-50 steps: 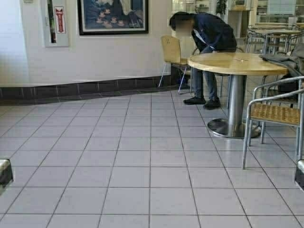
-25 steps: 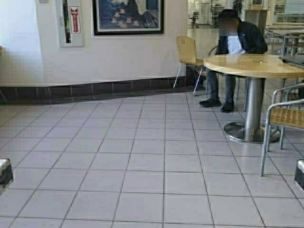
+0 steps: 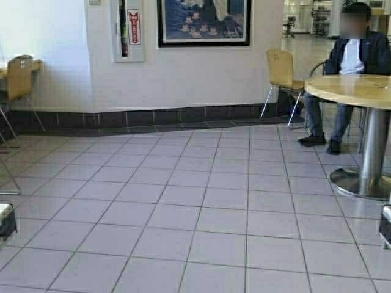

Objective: Push the chairs under the table

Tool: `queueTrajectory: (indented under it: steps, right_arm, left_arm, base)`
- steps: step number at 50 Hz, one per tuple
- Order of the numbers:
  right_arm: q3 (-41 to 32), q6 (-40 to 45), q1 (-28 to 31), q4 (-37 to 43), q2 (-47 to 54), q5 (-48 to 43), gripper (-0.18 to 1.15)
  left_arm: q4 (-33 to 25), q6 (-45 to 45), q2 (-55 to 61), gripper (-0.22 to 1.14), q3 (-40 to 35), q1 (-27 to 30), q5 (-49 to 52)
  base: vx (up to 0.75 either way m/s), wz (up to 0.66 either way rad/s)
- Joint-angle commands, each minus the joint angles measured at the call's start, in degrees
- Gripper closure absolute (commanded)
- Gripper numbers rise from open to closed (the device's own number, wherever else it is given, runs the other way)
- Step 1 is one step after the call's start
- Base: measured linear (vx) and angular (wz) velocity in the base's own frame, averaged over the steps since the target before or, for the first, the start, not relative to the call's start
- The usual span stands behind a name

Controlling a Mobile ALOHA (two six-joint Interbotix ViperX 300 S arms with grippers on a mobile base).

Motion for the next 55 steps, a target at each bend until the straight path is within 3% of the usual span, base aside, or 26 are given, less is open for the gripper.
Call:
queueTrajectory:
  steps: [1,34,55]
  right_arm:
    - [-0.62,0.0,0.0,0.09,0.97,-0.35,0.92]
    - [-0.97,0.0,0.0,0.09,5.36,0.09,0.92]
    - [0.18,0.09,0.09,0.18,5.89,0.26,0.92]
  left_arm:
    - [0.0,-0.97,0.26,0.89,-0.88,1.32,-0.35]
    - [0.09,-9.32,-0.44,0.88,-1.05,1.49,-0.35]
    - [0.0,-10.81,-0.79,0.88,0.26,1.49,-0.35]
  base:
    - [0.31,0.14]
    - [0.37,0.26]
    - [0.33,0.65]
